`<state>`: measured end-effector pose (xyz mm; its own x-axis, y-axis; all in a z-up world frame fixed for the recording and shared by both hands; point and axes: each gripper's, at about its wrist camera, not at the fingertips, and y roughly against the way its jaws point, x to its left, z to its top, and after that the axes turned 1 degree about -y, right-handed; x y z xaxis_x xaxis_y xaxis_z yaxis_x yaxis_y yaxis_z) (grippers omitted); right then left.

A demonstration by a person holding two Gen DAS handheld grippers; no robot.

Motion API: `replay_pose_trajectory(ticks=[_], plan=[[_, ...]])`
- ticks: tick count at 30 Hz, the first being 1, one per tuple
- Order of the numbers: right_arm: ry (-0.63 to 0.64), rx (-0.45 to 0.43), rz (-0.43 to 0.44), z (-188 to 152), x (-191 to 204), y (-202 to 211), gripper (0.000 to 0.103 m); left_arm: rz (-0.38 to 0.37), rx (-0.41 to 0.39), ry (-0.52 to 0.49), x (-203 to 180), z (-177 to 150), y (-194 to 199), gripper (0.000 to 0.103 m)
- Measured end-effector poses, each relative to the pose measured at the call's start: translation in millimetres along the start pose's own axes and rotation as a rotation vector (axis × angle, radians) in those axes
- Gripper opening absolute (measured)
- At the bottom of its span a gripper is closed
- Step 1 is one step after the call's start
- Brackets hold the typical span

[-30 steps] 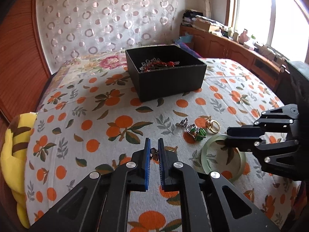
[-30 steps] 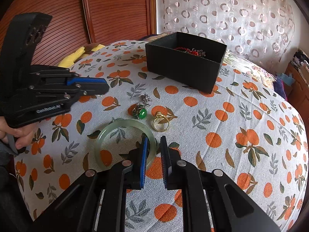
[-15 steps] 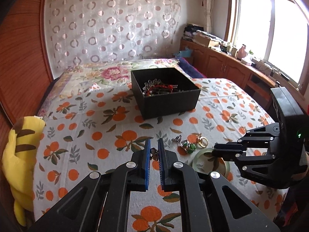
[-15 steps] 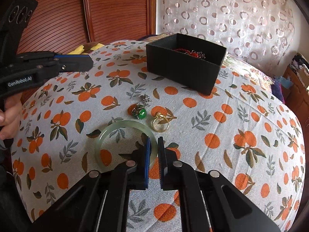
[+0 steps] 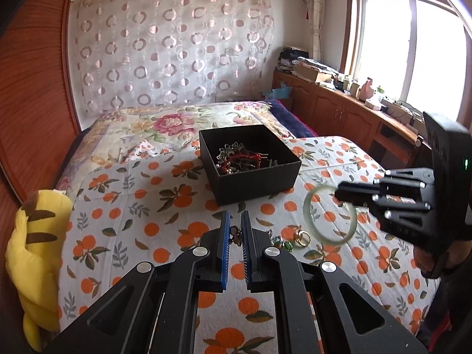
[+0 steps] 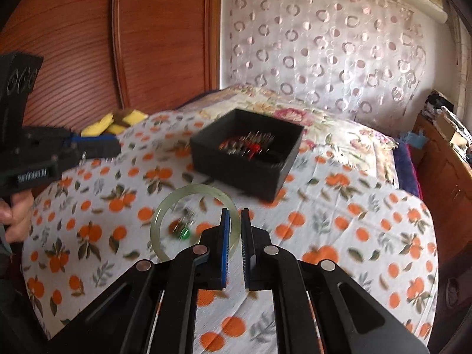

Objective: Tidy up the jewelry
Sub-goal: 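Lift the jade bangle with the right tool while the left tool holds the earring, then lower the bangle and earring into the black box and open both tools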

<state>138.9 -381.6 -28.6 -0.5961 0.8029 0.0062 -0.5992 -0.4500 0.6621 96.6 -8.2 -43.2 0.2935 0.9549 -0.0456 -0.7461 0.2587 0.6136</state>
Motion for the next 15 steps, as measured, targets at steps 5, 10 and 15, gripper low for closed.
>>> replay_pose_trajectory(ticks=[5,10,15], plan=[[-0.004,-0.022,-0.018,18.4,-13.1,-9.0,0.009,0.007,0.003,0.001,0.9,8.4,-11.5,0.007],[0.007,-0.039,-0.029,39.5,-24.3,-21.6,0.009,0.010,0.005,0.000,0.4,17.7,-19.0,0.007],[0.008,-0.066,-0.034,64.6,-35.7,-39.9,0.009,0.025,0.009,-0.019,0.2,32.9,-28.0,0.007]])
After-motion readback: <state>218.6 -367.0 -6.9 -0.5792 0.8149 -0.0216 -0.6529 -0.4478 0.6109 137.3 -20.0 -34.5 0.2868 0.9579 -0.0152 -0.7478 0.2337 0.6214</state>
